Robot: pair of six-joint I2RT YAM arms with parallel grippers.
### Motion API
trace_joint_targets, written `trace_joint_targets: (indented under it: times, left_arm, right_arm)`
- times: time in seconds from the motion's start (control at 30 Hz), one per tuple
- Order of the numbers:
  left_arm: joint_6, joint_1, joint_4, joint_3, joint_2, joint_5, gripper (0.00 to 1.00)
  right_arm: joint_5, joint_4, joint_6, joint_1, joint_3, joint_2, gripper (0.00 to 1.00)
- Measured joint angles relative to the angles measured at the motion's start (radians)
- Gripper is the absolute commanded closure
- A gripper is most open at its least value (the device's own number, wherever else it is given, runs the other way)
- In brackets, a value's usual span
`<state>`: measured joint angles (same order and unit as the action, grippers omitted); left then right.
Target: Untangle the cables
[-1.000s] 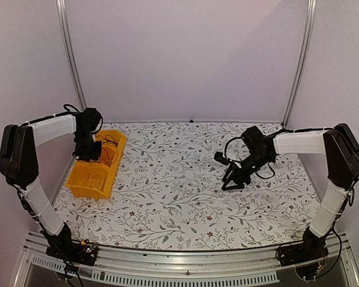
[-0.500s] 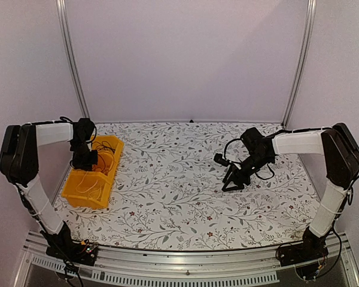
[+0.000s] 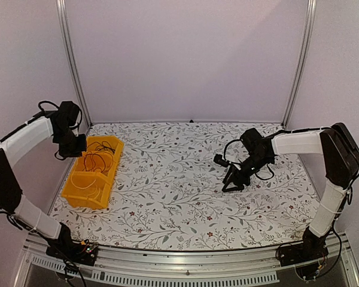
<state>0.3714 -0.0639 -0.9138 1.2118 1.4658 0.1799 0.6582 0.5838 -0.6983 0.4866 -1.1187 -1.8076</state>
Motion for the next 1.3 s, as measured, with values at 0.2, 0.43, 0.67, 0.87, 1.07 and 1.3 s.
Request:
trace_joint_targets:
  times: [0.2, 0.43, 0.67, 0.87, 1.07, 1.3]
  left_arm:
    - [0.035, -0.003, -0.078, -0.065, -0.138, 0.021, 1.0]
    - [0.087, -0.007, -0.15, -0.178, -0.247, 0.063, 1.0]
    - [0.188, -0.018, -0.063, -0.328, -0.301, 0.034, 1.0]
    - [0.297, -0.029, 0.076, -0.474, -0.416, 0.087, 1.0]
    - [0.363, -0.031, 0.249, -0.57, -0.709, 0.134, 1.0]
    - [0.41, -0.031, 0.278, -0.575, -0.803, 0.146, 1.0]
  right_arm:
    - [-0.004, 0.002, -0.002, 0.012, 0.0, -0.01, 0.46]
    - [-0.012, 0.003, -0.003, 0.029, 0.0, -0.014, 0.46]
    - [-0.022, 0.006, -0.008, 0.047, 0.0, -0.014, 0.46]
    - [-0.028, 0.008, -0.01, 0.056, 0.001, -0.014, 0.46]
    - [-0.029, 0.01, -0.011, 0.056, 0.001, -0.014, 0.46]
    - [-0.029, 0.013, -0.017, 0.056, 0.001, -0.014, 0.46]
